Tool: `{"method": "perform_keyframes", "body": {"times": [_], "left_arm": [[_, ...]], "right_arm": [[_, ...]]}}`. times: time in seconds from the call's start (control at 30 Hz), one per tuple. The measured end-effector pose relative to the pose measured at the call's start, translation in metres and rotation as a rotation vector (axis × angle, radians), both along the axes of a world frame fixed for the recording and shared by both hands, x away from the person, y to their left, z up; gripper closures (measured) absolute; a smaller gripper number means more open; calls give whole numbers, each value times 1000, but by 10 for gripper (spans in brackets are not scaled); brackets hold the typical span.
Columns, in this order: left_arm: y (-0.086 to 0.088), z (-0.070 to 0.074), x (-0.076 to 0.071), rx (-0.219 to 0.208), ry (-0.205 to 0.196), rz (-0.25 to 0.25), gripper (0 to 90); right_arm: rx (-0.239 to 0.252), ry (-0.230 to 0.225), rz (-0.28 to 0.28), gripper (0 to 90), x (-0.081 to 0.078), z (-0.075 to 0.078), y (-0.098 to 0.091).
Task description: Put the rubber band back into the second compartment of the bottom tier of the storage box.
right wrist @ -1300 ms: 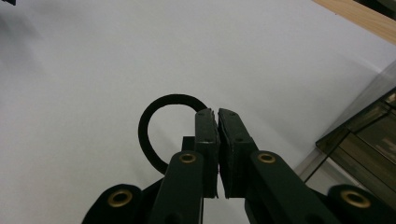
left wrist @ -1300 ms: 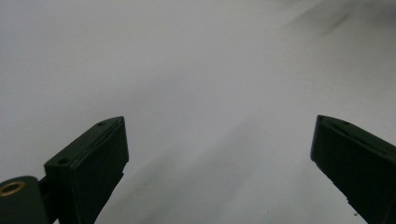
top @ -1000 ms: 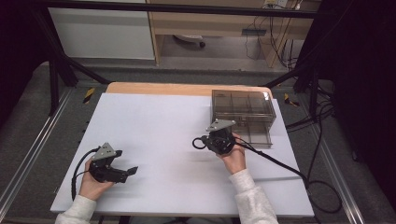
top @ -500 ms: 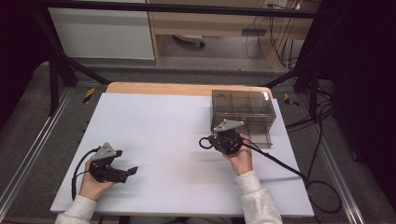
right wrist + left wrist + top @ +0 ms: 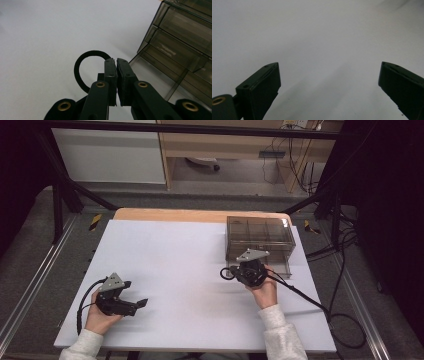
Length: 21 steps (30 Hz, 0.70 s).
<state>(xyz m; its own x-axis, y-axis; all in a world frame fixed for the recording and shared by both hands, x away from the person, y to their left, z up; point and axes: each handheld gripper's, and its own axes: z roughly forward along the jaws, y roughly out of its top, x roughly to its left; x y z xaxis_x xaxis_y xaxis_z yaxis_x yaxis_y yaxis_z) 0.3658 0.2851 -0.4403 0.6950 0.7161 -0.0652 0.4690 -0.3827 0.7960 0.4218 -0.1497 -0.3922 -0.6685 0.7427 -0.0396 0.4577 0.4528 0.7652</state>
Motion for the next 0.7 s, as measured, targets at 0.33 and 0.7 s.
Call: {"method": "perform_keyframes", "body": {"times": [0.33, 0.7], "left_arm": [[0, 0, 0, 1, 1, 1, 42], [0, 0, 0, 2, 0, 1, 42]], "right_arm": [[0, 0, -28, 873, -1, 0, -13], [-9, -11, -72, 873, 1, 3, -29]]}}
